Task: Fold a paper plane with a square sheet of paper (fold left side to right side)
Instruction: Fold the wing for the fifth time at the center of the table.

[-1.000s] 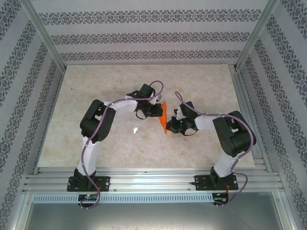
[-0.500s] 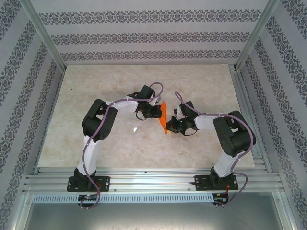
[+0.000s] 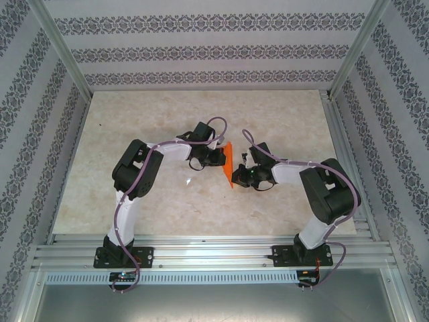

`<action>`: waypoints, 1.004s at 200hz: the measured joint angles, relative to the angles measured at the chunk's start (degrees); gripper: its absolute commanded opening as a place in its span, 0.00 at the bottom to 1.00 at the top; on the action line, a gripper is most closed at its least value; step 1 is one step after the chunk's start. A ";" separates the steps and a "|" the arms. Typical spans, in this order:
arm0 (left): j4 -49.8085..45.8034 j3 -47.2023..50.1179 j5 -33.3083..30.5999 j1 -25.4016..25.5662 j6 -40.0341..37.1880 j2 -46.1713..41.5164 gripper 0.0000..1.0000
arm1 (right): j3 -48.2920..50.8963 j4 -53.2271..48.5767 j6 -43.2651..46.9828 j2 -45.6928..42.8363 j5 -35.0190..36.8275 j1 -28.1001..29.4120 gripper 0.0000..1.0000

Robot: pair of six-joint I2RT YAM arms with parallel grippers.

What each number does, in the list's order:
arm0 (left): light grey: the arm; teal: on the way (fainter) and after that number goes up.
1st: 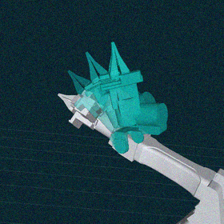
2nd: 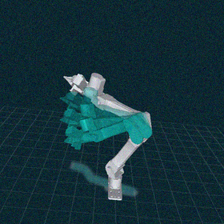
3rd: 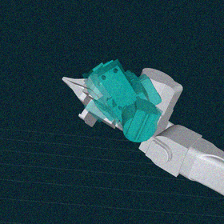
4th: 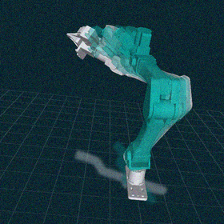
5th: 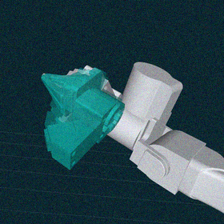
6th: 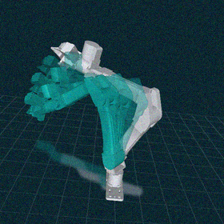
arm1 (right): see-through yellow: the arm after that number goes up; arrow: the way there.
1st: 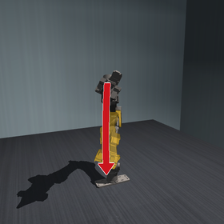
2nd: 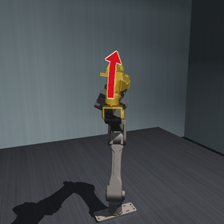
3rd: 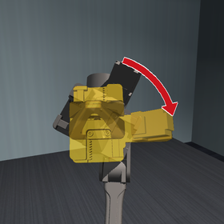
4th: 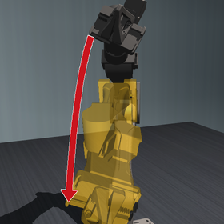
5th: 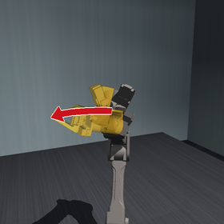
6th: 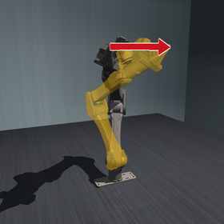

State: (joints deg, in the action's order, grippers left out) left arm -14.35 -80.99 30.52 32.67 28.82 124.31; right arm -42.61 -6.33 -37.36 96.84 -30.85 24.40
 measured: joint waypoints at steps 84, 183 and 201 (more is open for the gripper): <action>1.68 1.14 -0.24 0.22 0.11 -0.39 0.00 | -4.94 -2.67 -0.02 -1.90 0.42 0.42 0.05; 1.66 1.14 -0.87 0.42 0.11 -0.48 0.00 | -6.88 -4.61 2.84 5.31 1.11 1.38 0.04; 1.64 1.11 -0.92 0.42 0.11 -0.48 0.00 | -5.95 -4.17 3.37 4.68 1.44 1.66 0.04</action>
State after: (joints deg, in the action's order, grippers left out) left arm -12.71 -79.88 29.61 33.08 28.93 123.83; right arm -48.56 -10.50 -34.00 101.51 -29.41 26.06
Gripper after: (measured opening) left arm 0.036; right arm 0.047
